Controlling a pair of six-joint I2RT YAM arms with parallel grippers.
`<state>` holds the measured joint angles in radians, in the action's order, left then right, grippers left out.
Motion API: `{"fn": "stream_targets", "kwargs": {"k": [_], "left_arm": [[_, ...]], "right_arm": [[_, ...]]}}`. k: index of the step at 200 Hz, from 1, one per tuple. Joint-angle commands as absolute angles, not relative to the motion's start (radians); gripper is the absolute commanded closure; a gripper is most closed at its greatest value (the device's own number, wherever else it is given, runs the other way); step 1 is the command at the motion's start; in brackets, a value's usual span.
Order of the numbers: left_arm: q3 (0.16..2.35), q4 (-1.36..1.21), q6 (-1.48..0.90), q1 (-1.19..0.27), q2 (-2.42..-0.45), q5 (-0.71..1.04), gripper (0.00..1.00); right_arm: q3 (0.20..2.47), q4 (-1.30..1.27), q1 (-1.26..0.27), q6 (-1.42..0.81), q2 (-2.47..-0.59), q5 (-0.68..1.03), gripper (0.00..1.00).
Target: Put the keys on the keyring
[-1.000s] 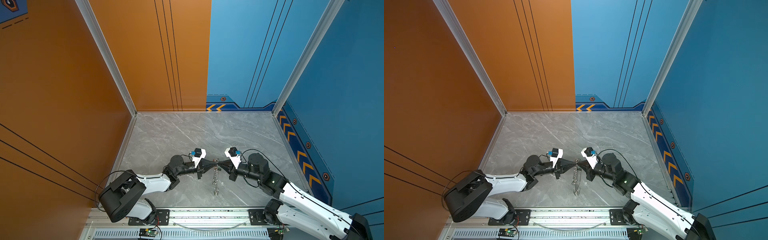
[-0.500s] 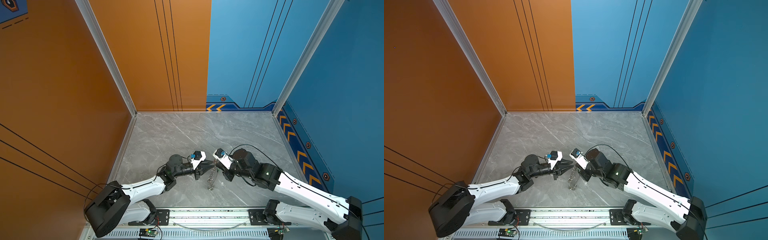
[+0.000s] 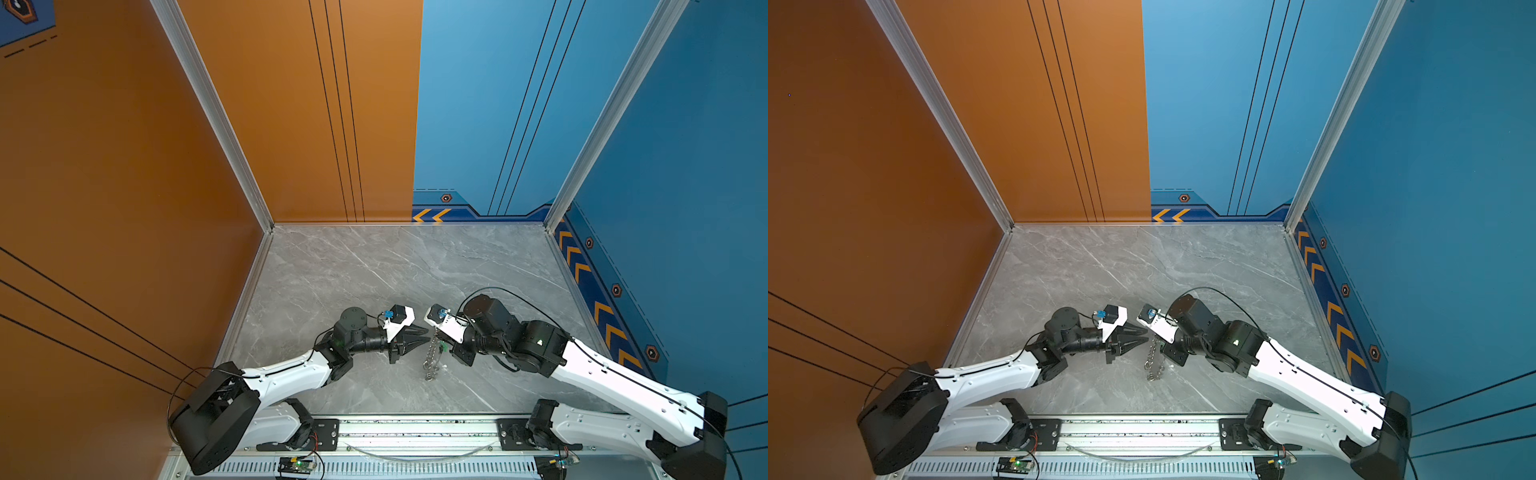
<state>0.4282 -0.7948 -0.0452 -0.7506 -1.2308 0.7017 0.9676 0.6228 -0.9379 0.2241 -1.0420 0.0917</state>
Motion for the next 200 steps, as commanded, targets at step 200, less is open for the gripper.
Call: {"fn": "stream_targets", "kwargs": {"k": [200], "left_arm": [[0.483, -0.792, -0.075, -0.748, -1.3, 0.786, 1.0]], "right_arm": [[0.995, 0.587, -0.935, 0.292, -1.059, 0.159, 1.0]]}}
